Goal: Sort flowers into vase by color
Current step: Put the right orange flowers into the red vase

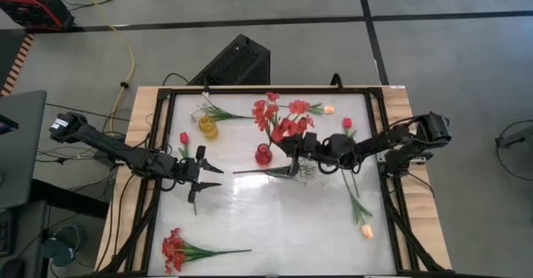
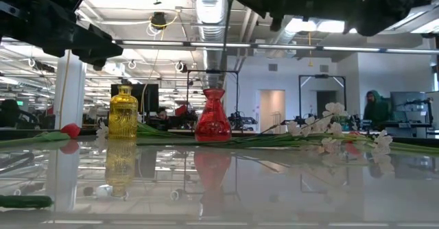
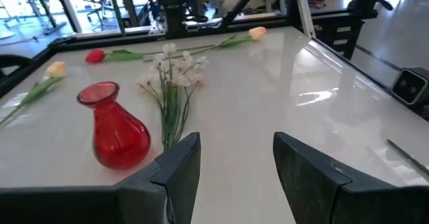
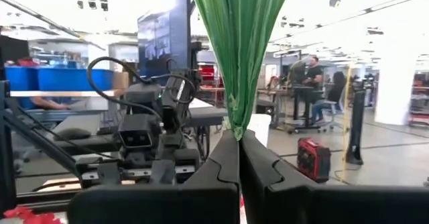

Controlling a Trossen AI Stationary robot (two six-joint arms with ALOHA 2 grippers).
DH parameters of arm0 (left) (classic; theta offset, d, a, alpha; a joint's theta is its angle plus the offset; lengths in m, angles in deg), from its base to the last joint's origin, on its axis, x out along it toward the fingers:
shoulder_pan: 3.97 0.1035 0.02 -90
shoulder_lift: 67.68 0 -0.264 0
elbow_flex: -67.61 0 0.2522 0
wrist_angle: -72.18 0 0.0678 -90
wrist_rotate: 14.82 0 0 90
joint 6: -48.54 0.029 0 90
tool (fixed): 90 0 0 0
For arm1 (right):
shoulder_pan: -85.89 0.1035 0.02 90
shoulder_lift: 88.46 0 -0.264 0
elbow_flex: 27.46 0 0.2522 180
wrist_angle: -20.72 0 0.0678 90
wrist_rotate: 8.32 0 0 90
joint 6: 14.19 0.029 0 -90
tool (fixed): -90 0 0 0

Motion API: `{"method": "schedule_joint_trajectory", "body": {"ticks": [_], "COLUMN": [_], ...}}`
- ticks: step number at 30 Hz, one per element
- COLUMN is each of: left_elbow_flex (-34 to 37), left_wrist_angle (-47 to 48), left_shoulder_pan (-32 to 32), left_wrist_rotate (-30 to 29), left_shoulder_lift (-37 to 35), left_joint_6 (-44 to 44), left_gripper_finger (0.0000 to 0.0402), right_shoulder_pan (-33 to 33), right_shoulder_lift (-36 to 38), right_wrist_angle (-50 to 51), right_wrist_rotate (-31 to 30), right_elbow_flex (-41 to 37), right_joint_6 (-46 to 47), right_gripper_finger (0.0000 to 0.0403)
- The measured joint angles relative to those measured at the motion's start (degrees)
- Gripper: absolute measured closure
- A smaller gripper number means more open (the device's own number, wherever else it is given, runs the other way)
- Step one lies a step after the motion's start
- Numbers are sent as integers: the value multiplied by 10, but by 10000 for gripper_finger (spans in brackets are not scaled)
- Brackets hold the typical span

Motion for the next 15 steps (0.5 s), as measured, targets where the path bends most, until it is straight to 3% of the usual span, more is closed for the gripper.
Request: {"method": "schedule_joint_trajectory", "body": {"ticks": [9,15], "left_elbow_flex": [0,0], "left_wrist_angle": [0,-2], "left_shoulder_pan": [0,0], "left_wrist_rotate": [-26,-26], "left_shoulder_lift": [0,0], "left_joint_6": [0,7], "left_gripper_finger": [223,223], "right_shoulder_pan": [-30,-58], "right_shoulder_lift": [-5,-89], "right_wrist_angle": [-32,-137], "right_wrist_rotate": [12,13], "right_elbow_flex": [0,1], "right_joint_6": [-18,22], "right_gripper_finger": [384,384]}}
